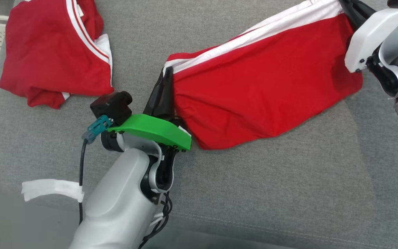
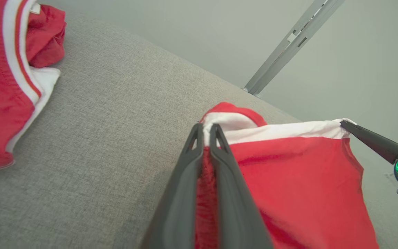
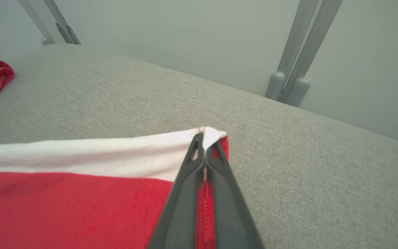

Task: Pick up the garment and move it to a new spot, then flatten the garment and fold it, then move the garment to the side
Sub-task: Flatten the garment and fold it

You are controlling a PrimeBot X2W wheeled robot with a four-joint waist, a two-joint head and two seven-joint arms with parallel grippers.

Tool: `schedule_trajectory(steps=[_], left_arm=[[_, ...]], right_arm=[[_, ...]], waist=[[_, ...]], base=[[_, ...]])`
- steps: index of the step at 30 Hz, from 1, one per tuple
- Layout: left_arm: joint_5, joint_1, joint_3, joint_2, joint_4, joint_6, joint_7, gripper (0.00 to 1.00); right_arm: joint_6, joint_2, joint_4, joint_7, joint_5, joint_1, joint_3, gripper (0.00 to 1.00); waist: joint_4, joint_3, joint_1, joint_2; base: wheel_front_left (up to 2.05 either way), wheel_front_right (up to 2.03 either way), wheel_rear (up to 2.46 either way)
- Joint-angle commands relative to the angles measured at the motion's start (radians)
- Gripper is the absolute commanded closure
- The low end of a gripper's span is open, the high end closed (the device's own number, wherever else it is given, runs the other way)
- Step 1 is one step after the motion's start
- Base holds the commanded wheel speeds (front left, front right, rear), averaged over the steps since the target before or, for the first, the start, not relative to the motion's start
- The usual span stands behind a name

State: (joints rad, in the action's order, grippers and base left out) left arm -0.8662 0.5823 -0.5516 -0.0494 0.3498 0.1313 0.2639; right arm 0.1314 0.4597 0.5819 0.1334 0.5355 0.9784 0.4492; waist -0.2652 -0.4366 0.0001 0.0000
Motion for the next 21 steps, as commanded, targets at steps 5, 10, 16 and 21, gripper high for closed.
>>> schedule_trajectory(steps=[5, 10, 16, 21], left_arm=[[-0.044, 0.07, -0.056, -0.002, 0.034, 0.035, 0.0, 1.0], [-0.069, 0.103, -0.096, -0.002, 0.06, 0.054, 0.0, 1.0], [-0.119, 0.141, -0.172, -0.002, 0.11, 0.072, 0.0, 1.0], [-0.152, 0.168, -0.209, -0.002, 0.131, 0.081, 0.0, 0.99]], right_arm=[[-0.001, 0.011, 0.1, 0.001, 0.03, 0.086, 0.081, 1.0], [-0.001, 0.013, 0.18, -0.005, 0.056, 0.146, 0.158, 1.0], [-0.001, 0.009, 0.257, -0.01, 0.1, 0.197, 0.237, 1.0], [-0.001, 0.009, 0.298, -0.029, 0.134, 0.225, 0.293, 0.56]], waist=[[-0.042, -0.047, -0.0001, 0.0], [-0.049, -0.052, -0.0001, 0.0], [-0.056, -0.049, -0.0001, 0.0], [-0.057, -0.044, -0.0001, 0.0]], base=[[0.0, 0.0, 0.0], [0.0, 0.0, 0.0], [0.0, 0.0, 0.0], [0.0, 0.0, 0.0]])
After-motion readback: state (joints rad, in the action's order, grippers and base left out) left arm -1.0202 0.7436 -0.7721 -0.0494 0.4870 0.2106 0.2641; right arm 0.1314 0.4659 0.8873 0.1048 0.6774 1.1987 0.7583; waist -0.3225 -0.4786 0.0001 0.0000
